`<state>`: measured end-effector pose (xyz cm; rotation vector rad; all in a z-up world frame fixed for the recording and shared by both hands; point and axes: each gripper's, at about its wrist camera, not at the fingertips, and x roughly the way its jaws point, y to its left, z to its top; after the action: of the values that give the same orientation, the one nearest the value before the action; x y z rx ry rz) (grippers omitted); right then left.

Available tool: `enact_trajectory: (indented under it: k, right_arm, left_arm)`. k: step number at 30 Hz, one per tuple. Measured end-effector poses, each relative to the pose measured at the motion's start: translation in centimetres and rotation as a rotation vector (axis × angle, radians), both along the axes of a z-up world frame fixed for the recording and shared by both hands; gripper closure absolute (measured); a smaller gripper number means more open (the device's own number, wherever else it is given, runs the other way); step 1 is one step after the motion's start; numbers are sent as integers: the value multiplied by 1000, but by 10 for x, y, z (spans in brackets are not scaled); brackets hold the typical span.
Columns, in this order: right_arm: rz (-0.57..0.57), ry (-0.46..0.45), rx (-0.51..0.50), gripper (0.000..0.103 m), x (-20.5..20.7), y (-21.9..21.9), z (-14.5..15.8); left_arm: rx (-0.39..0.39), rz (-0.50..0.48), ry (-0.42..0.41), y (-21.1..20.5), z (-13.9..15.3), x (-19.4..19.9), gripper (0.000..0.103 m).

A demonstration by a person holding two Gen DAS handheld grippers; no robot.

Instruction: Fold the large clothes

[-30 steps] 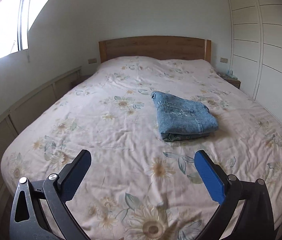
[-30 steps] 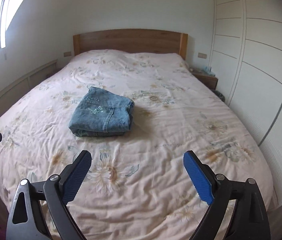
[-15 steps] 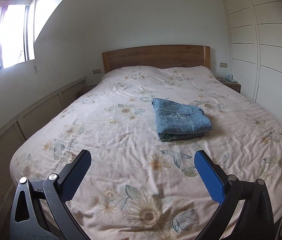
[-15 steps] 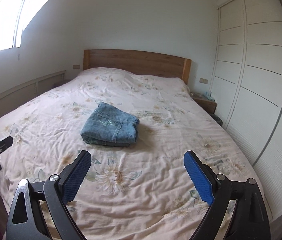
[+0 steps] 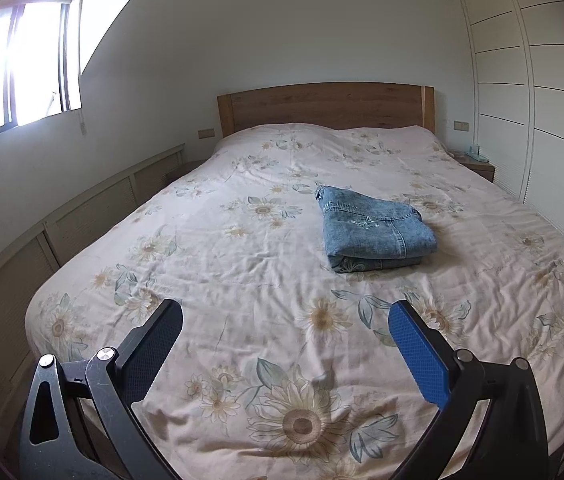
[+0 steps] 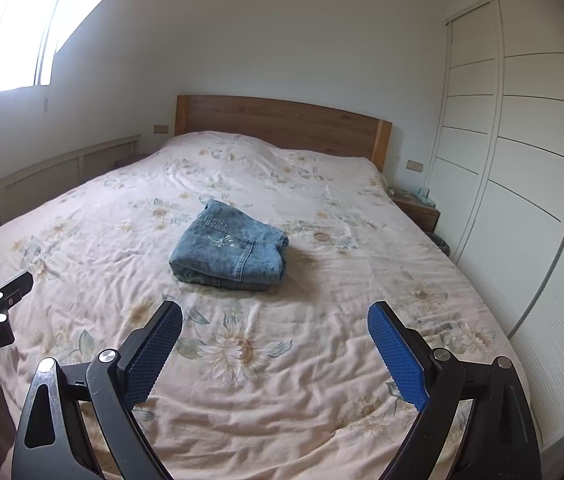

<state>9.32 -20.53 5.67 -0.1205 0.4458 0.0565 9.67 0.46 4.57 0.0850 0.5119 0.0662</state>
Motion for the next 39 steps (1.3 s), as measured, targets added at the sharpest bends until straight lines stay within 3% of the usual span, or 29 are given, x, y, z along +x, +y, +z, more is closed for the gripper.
enact_trajectory:
  k: [19, 39]
  right_arm:
    - [-33, 95, 27, 8, 31, -9, -40]
    - [-63, 133, 79, 8, 66, -28, -66]
  left_arm:
    - [1, -5, 67, -5, -33, 23, 1]
    - [3, -35, 148, -13, -64, 65, 1]
